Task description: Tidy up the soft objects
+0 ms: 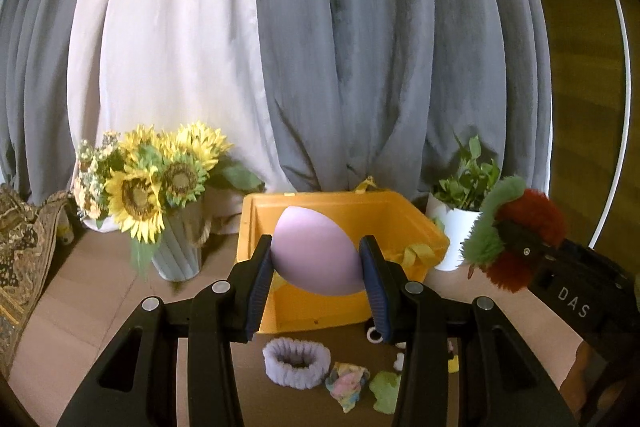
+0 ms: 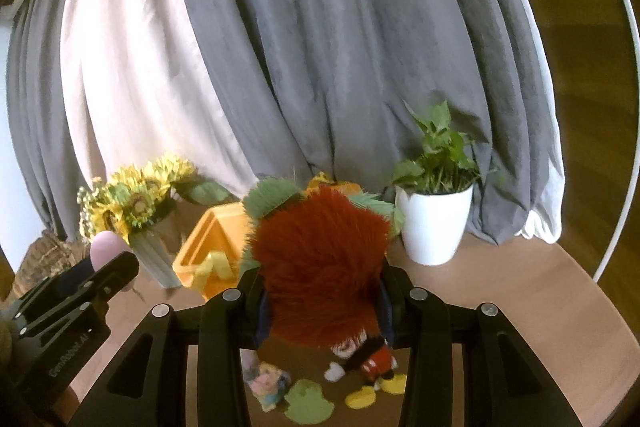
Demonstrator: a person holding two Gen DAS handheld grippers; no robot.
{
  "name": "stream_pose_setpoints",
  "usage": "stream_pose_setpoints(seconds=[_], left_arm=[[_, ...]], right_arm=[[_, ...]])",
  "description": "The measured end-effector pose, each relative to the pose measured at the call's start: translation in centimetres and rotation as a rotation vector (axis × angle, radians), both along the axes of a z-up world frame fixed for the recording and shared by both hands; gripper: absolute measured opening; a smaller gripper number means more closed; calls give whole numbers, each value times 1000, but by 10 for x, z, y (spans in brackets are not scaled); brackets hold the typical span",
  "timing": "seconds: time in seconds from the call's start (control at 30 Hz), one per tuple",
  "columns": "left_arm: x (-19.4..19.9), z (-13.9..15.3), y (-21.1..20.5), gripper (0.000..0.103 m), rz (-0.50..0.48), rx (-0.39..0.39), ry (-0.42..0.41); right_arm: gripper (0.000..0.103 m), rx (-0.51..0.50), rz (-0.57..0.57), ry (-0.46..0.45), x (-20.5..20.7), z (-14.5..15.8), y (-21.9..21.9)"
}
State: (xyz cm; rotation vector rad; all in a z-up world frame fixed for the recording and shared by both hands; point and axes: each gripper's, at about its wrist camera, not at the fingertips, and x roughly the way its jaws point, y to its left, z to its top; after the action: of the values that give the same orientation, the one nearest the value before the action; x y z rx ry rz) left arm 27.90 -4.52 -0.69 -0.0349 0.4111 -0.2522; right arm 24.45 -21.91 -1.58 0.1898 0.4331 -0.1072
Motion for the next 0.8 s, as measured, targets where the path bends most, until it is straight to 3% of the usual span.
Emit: stream_pose_setpoints(seconds=[0.8], left_arm=[[58, 25, -5, 43, -15, -5, -108]], right_arm=[[42, -24, 24, -83, 62, 21, 3]])
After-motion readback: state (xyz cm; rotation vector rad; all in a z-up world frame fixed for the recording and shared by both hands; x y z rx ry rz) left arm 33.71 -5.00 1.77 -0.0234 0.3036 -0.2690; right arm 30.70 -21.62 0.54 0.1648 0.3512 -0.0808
